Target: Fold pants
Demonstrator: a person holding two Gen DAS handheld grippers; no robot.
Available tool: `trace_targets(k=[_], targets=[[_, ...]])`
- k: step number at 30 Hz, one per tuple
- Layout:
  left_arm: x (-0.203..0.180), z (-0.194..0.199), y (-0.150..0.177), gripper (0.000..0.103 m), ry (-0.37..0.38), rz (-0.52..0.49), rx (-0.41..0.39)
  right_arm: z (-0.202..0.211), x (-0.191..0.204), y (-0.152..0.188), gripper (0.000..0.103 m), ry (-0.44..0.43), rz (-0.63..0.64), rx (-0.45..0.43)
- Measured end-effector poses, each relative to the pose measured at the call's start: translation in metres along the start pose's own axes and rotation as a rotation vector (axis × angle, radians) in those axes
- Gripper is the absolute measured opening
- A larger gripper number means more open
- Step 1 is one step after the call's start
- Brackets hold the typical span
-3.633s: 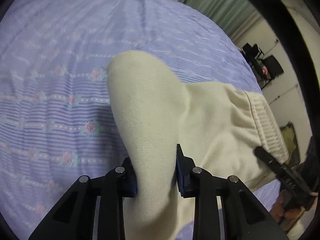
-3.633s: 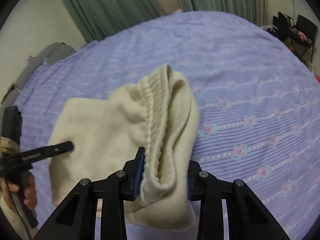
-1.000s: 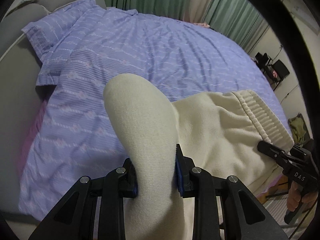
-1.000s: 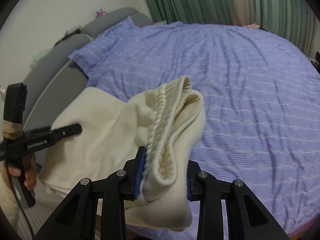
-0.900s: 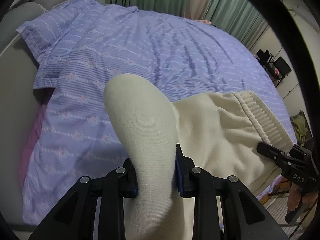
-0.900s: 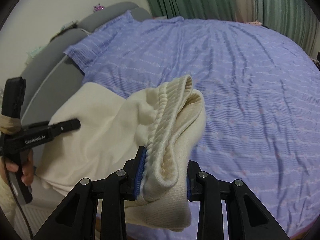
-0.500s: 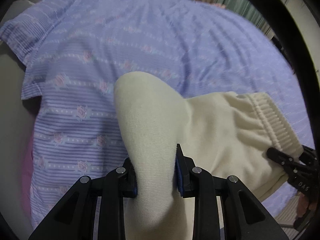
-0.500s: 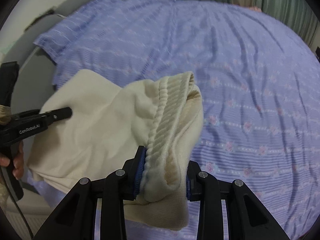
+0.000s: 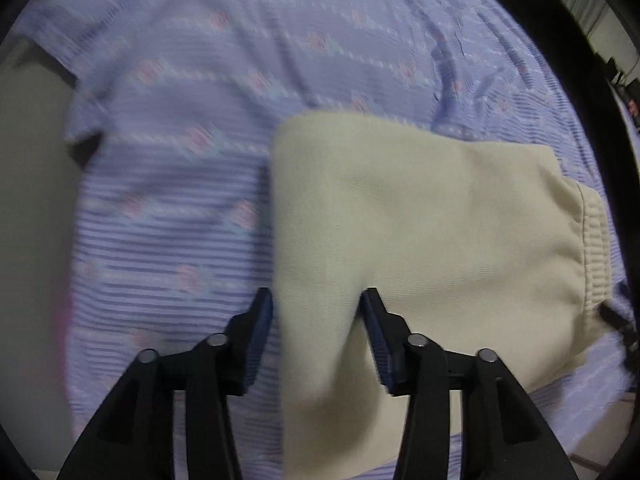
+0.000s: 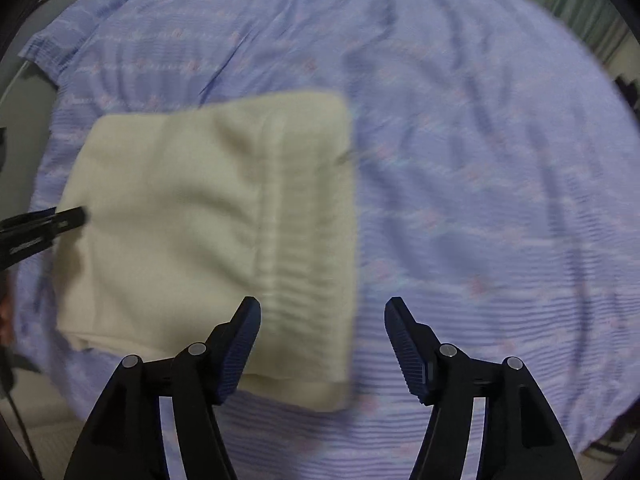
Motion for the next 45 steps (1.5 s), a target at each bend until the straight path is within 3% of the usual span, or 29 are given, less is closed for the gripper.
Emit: trace_targets(k=[1, 2, 6, 9, 11, 13, 17, 22, 28, 33, 45], targets=[[0.003, 0.012, -0.004, 0.061, -0.045, -0.009, -0.035, 0.009, -0.007, -0.004, 0.069, 0.017, 0.0, -0.025], [0.002, 0.023, -0.007, 0.064, -0.057, -0.007, -0.057, 0.016, -0.011, -0.007, 0.071, 0.022, -0.008, -0.042], [-0.011, 0.079, -0.014, 0.069, -0.038, 0.006, -0.131, 0.061, -0.041, -0.022, 0.078, 0.027, -0.05, -0.139], [-0.032, 0.128, -0.022, 0.082, -0.07, -0.016, -0.204, 0.1, -0.058, -0.027, 0.087, 0.013, -0.061, -0.203], [-0.056, 0.16, -0.031, 0.093, -0.086, -0.047, -0.275, 0.127, -0.065, -0.026, 0.088, 0.0, -0.047, -0.242], [-0.081, 0.19, -0.031, 0.097, -0.069, -0.069, -0.32, 0.151, -0.074, -0.023, 0.089, -0.01, -0.029, -0.274], [-0.129, 0.248, -0.02, 0.098, 0.009, -0.022, -0.366, 0.202, -0.095, -0.011, 0.097, -0.002, 0.017, -0.337], [-0.179, 0.315, -0.005, 0.099, 0.004, 0.006, -0.442, 0.266, -0.137, 0.013, 0.097, 0.016, 0.013, -0.399], [-0.238, 0.377, 0.018, 0.1, 0.094, 0.023, -0.501, 0.343, -0.199, 0.043, 0.097, 0.02, -0.041, -0.49], [-0.28, 0.414, 0.038, 0.101, 0.132, 0.078, -0.543, 0.394, -0.242, 0.068, 0.097, 0.054, -0.047, -0.574], [-0.386, 0.475, 0.087, 0.101, 0.196, 0.075, -0.578, 0.466, -0.319, 0.125, 0.097, 0.045, -0.04, -0.628]])
Point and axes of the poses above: each gripper's, at about its wrist camera, not at the fingertips, and z roughly against the way its jaws point, x to its left, y to its underside, the point moved 9 cm from there along -z, roughly the way its jaws point, and after that the axes turned 12 degrees about -x, right-handed, at the moved point
